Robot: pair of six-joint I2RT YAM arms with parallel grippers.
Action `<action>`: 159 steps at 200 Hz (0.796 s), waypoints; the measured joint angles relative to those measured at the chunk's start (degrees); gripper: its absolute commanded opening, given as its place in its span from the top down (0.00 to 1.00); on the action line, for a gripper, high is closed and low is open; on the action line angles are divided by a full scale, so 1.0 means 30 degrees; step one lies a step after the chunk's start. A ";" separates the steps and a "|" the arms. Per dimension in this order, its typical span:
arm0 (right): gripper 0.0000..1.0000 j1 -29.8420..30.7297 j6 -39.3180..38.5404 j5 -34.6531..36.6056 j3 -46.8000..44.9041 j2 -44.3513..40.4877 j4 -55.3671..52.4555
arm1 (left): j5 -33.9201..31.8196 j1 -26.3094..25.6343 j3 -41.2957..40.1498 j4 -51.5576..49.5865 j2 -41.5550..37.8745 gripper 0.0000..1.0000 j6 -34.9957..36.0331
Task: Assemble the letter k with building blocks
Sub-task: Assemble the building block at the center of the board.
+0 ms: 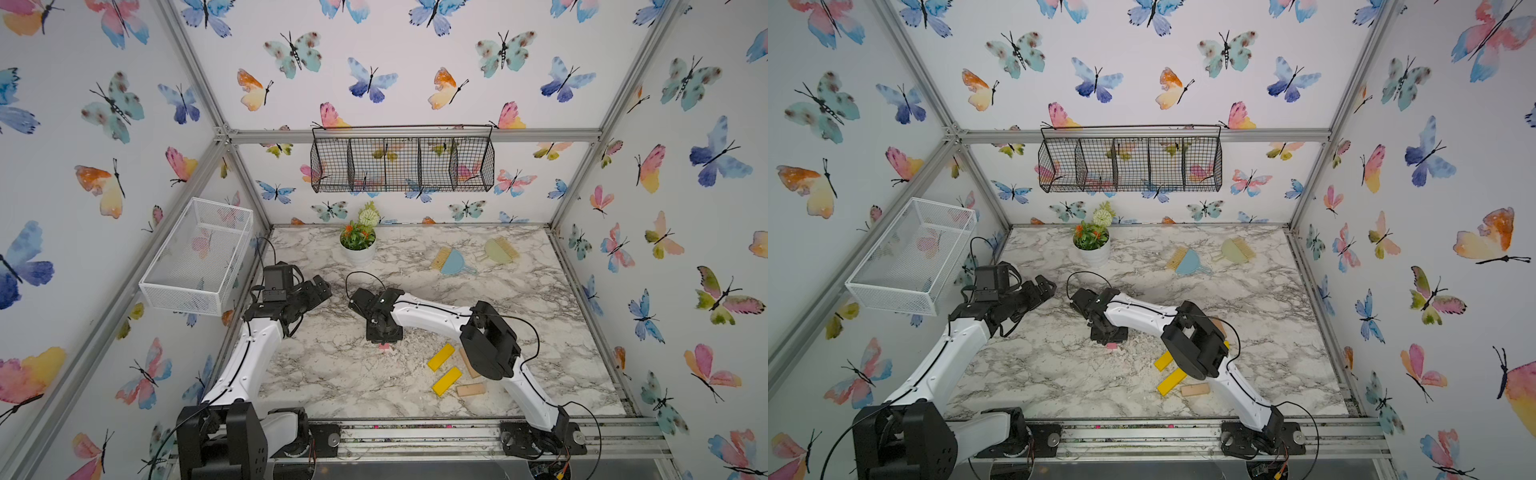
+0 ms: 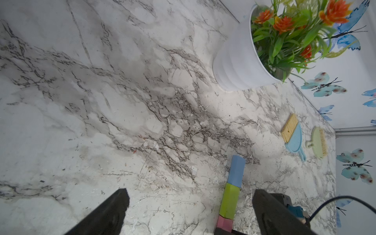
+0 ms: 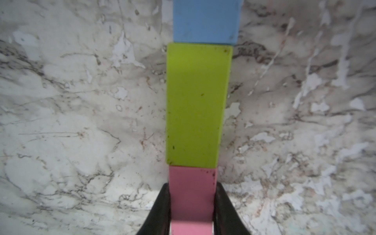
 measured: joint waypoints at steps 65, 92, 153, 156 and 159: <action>0.43 -0.0058 -0.0117 0.0015 0.0015 0.0007 0.0240 | -0.0007 0.0000 0.0000 0.0000 0.0015 0.01 0.0000; 0.40 -0.0087 -0.0124 0.0022 0.0029 0.0007 0.0328 | 0.0000 0.0000 0.0000 0.0000 0.0051 0.01 0.0000; 0.34 -0.0131 -0.0612 -0.0044 -0.0233 -0.0284 0.1166 | 0.0051 0.0000 0.0000 0.0007 0.0087 0.01 0.0102; 0.34 -0.0131 -0.0663 -0.0044 -0.0342 -0.0357 0.1326 | 0.0051 0.0000 0.0000 0.0007 0.0087 0.01 0.0131; 0.33 -0.0138 -0.0714 0.0029 -0.0488 -0.0517 0.1494 | 0.0058 -0.0007 0.0000 0.0007 0.0087 0.01 0.0175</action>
